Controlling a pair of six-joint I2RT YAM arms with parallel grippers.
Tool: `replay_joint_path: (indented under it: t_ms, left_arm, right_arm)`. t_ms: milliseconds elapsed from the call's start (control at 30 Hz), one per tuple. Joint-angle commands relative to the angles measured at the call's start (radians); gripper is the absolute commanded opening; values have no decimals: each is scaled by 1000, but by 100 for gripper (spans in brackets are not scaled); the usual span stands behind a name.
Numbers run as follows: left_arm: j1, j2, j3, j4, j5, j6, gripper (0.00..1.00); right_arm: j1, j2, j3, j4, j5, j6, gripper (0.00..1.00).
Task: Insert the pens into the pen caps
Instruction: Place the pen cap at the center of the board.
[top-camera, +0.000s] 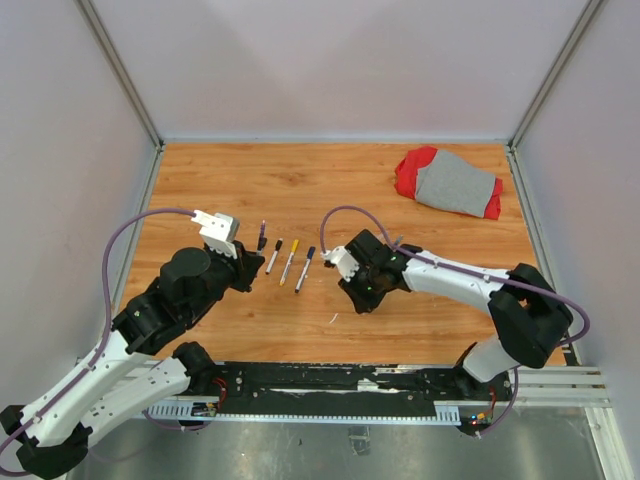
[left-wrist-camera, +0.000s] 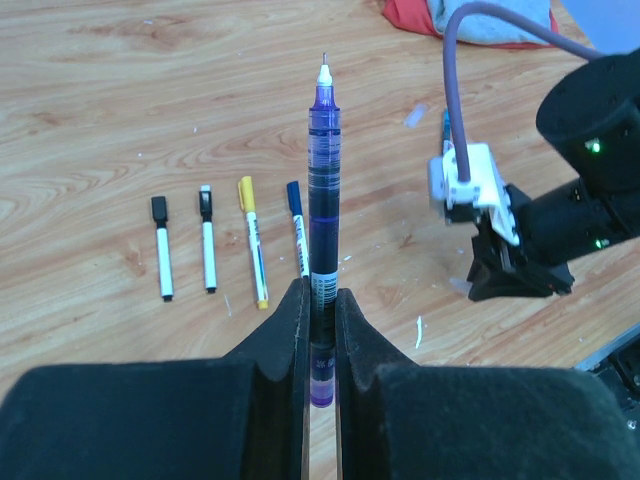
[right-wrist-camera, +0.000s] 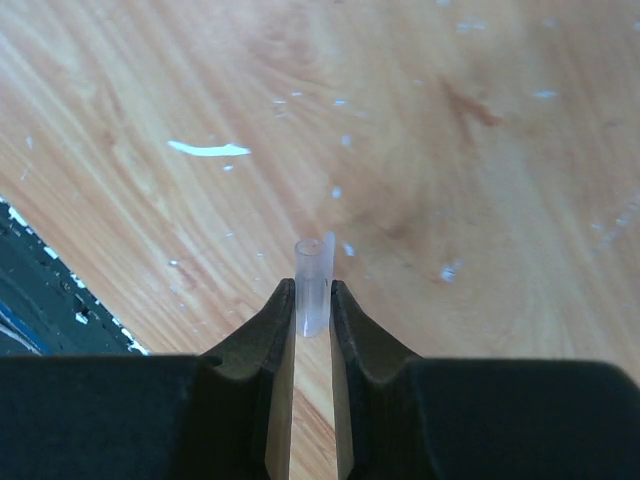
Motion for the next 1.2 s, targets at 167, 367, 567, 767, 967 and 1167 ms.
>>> replay_joint_path:
  t_ms: [167,367,567,767,967,1167]
  left_arm:
    - [4,-20,-5,14,-18,11,0]
    - [4,-31,-7,13,-26,11,1]
    - [4,-29,-8,14,-25,11,0]
    - [4,-29,-7,15,-24,12,1]
    - [4,-33,-8,15,-25,11,0]
    - [4,-36,-10,13,-30,11,1]
  right_arm:
    - [146,66,60,-83,95,-102,9]
    - [179,169,112,-117,129,-123,12]
    - [190,188,131,-120,149,-113,37]
    - [190,41,100,-59,206,-29,58]
    - [189,-108,57,8,430,303,72]
    - [189,-171,-14,48,518,702,73]
